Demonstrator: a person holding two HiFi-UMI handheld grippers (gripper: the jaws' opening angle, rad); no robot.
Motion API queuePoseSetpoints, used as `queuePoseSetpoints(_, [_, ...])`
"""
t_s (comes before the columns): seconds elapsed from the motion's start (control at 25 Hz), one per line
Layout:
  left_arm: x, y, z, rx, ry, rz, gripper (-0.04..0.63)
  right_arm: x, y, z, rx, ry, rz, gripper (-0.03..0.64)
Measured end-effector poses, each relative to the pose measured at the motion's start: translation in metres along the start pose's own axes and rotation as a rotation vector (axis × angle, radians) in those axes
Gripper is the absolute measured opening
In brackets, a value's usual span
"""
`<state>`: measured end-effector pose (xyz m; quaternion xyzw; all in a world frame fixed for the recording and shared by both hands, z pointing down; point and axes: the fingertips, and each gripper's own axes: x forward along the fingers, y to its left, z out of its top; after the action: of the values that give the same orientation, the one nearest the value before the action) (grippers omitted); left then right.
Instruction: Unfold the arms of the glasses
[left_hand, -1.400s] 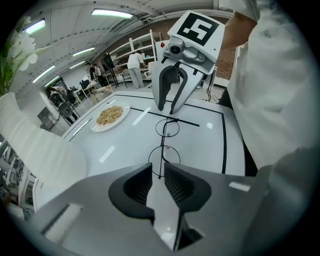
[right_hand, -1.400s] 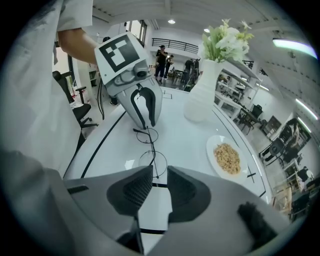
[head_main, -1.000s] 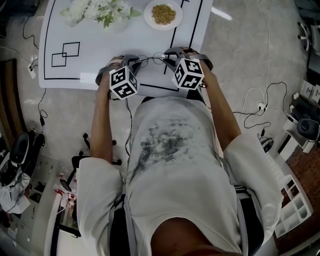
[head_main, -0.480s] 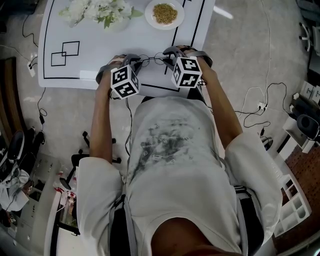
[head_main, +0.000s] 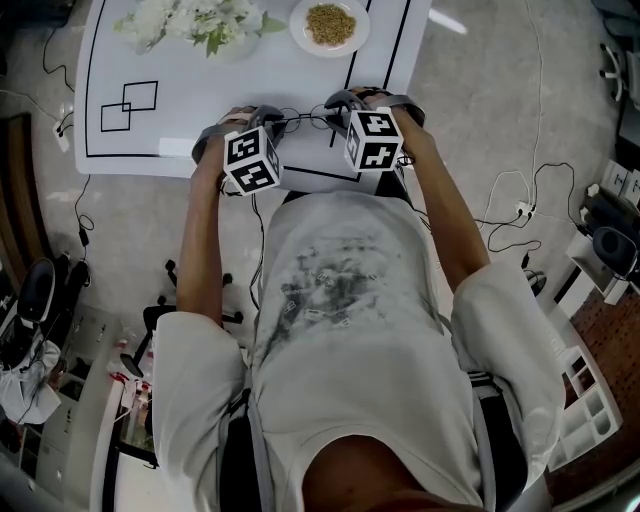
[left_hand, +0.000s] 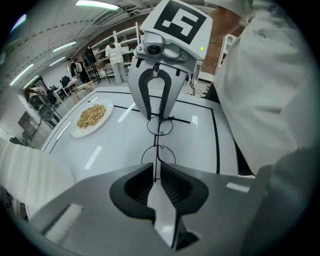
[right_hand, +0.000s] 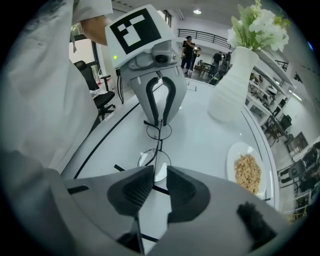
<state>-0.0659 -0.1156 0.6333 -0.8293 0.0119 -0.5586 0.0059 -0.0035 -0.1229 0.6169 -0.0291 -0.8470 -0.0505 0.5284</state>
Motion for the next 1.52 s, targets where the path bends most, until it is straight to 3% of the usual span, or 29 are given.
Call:
queuePoseSetpoints(0.32, [0.0011,-0.0024,0.0004,0.006,0.01,-0.027,0.023,0.0018,0.0074,0.0016,-0.037,0.008,0.064,0.044])
queuePoseSetpoints(0.8, [0.002,0.0013,-0.0009,-0.044,0.01,-0.072,0.02,0.0023,0.0047,0.0036,0.068,-0.055,0.102,0.02])
queuePoseSetpoints(1.52, [0.0007,0.0001,0.0004,-0.105,-0.023,-0.032,0.008,-0.0012,0.0036,0.0011,0.162,-0.097,0.025,0.015])
